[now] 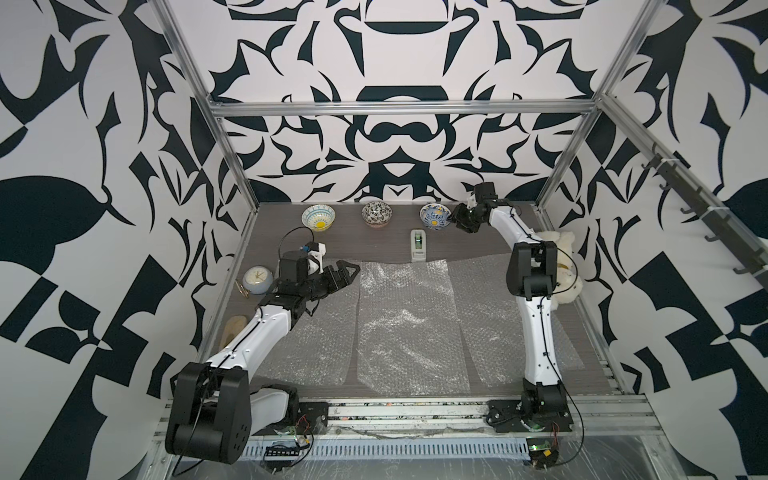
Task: Wrap bowls in bubble wrap
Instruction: Pick up the bowl from the center of the board, then place the bowl on the bubble wrap.
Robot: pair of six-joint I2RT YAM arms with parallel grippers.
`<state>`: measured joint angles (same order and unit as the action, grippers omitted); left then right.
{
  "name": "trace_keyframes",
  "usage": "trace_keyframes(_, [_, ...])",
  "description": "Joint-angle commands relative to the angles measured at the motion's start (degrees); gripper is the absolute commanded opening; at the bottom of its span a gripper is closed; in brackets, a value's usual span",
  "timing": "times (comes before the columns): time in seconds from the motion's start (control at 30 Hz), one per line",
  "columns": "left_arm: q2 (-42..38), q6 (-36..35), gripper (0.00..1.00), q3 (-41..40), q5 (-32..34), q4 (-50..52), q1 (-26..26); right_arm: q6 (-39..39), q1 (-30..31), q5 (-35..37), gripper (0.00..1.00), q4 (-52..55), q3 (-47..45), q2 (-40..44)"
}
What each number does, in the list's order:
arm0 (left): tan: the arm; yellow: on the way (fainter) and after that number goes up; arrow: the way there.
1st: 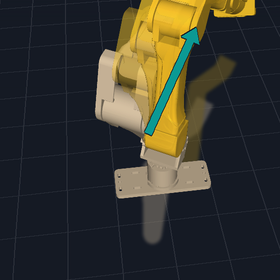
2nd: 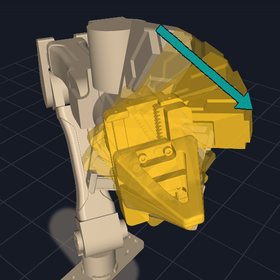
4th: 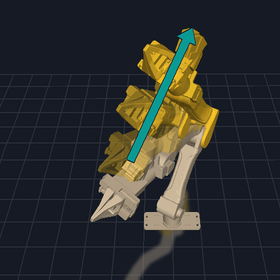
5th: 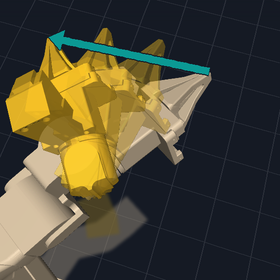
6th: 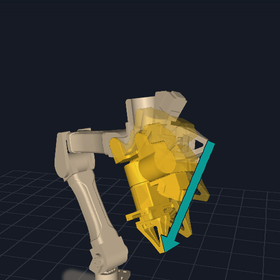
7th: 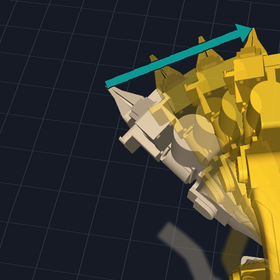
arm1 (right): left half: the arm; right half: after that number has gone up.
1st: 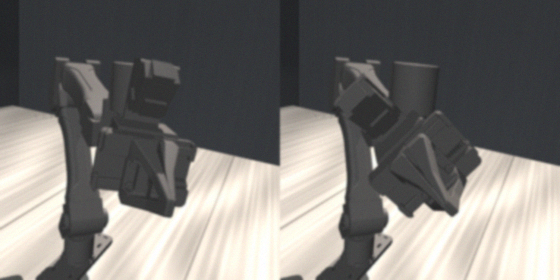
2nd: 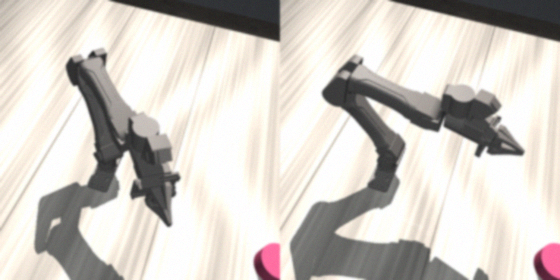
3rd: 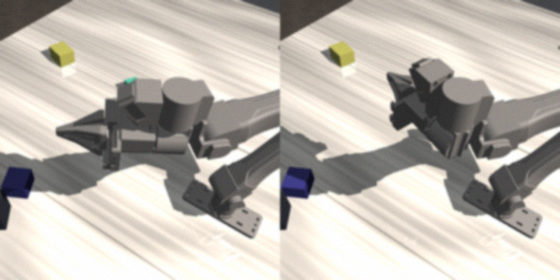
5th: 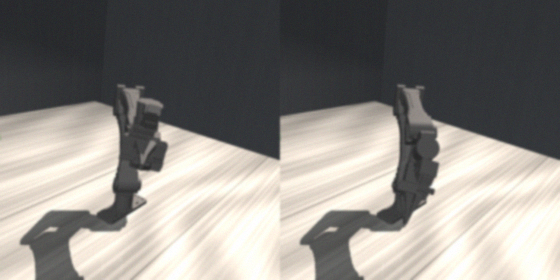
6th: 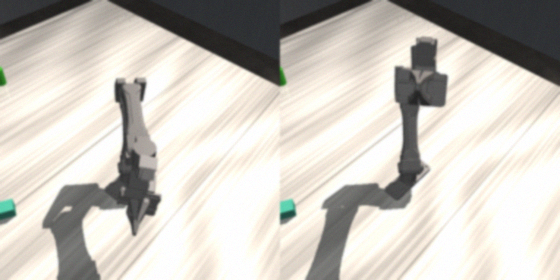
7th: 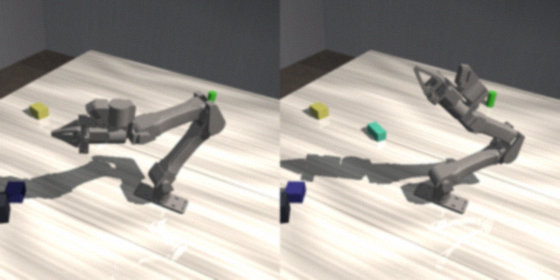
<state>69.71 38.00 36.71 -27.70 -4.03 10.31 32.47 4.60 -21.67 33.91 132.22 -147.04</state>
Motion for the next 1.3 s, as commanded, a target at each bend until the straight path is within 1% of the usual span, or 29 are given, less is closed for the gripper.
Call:
trace_keyframes(0.0, [-0.3, 0.1, 0.97, -0.8, -0.7, -0.7, 0.2, 0.7, 0.5, -1.0, 0.5, 3.3, 5.3, -0.6])
trace_keyframes(0.13, [0.3, 0.0, 0.95, -1.2, -1.2, -1.3, 0.2, 0.8, 0.7, -1.4, 0.43, 5.6, 10.1, -3.9])
trace_keyframes(0.23, [0.7, 0.1, 0.95, -1.2, -1.5, -1.5, 0.2, 1.2, 0.8, -1.4, 0.32, 4.8, 10.5, -4.1])
trace_keyframes(0.33, [0.8, 0.1, 0.95, -1.3, -1.5, -1.5, 0.2, 1.6, 0.8, -1.4, 0.17, 4.1, 10.6, -4.0])
trace_keyframes(0.47, [0.8, 0.1, 0.95, -1.6, -1.3, -1.5, 0.3, 1.5, 0.7, -1.5, 0.09, 3.8, 11.5, -3.3])
trace_keyframes(0.53, [0.7, 0.1, 0.95, -1.8, -1.1, -1.5, 0.3, 1.6, 0.6, -1.6, 0.02, 3.4, 11.6, -2.6])
trace_keyframes(0.57, [0.7, 0.2, 0.95, -2.0, -1.1, -1.5, 0.3, 1.6, 0.5, -1.6, 0.0, 3.3, 11.7, -2.1])
trace_keyframes(0.77, [0.6, 0.2, 0.95, -2.5, -0.7, -1.5, 0.3, 0.8, 0.3, -2.7, 0.0, 3.3, 12.2, 2.2])
trace_keyframes(0.87, [0.9, 0.3, 0.94, -2.3, -0.7, -1.7, 0.4, -0.2, 0.4, -4.2, 0.0, 4.5, 11.7, 5.7])
trace_keyframes(0.97, [2.0, 0.3, 0.95, -2.0, -0.9, -2.3, 0.5, -2.4, 1.1, -5.9, 0.0, 6.1, 9.0, 11.1])
trace_keyframes(1.1, [2.9, 1.2, 0.94, -2.8, -1.1, -5.5, 0.6, -7.0, 3.4, -7.1, 0.0, 7.9, -0.4, 20.4])
trace_keyframes(1.13, [4.6, 1.7, 0.94, -3.2, -1.2, -6.7, 0.6, -8.0, 4.1, -7.8, 0.0, 8.2, -3.8, 22.9])
trace_keyframes(1.27, [6.2, 2.8, 0.93, -3.4, -0.7, -9.3, 0.7, -12.0, 7.6, -9.1, 0.0, 10.0, -18.0, 32.8])
